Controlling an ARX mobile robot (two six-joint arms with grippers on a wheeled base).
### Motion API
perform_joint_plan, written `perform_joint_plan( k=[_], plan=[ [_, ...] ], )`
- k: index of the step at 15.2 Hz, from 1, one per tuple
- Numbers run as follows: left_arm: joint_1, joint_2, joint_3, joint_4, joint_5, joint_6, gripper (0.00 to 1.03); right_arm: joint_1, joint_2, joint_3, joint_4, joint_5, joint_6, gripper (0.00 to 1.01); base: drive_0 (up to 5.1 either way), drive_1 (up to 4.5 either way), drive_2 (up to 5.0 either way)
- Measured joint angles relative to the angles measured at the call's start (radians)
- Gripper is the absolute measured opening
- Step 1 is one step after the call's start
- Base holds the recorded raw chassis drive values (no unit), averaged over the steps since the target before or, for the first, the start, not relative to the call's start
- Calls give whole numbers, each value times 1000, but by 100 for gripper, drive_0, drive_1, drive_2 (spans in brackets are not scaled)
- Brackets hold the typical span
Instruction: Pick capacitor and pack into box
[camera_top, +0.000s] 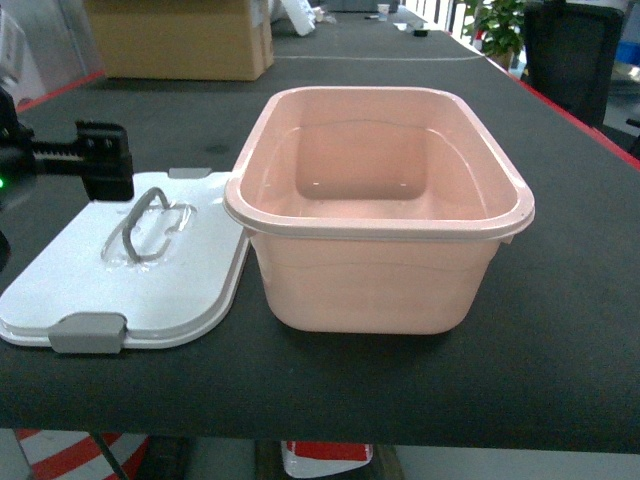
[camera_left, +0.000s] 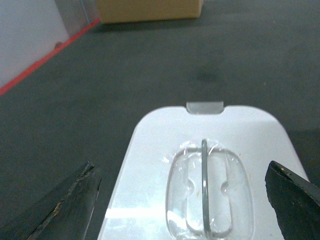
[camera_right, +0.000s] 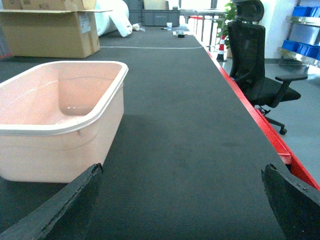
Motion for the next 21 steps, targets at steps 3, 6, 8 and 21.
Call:
perform_joint_plan(
  k=[3, 6, 8, 21],
  plan=[
    [21, 230, 92, 73, 59, -18, 98, 0, 0, 0, 0, 0, 0, 98, 0, 0, 0],
    [22, 353, 174, 47, 78, -20, 98, 0, 0, 0, 0, 0, 0, 98, 0, 0, 0],
    [22, 366, 200, 4, 71, -29, 98, 0, 0, 0, 0, 0, 0, 98, 0, 0, 0],
    [57, 241, 181, -35, 43, -59, 2, 0, 0, 0, 0, 0, 0, 98, 0, 0, 0]
  ],
)
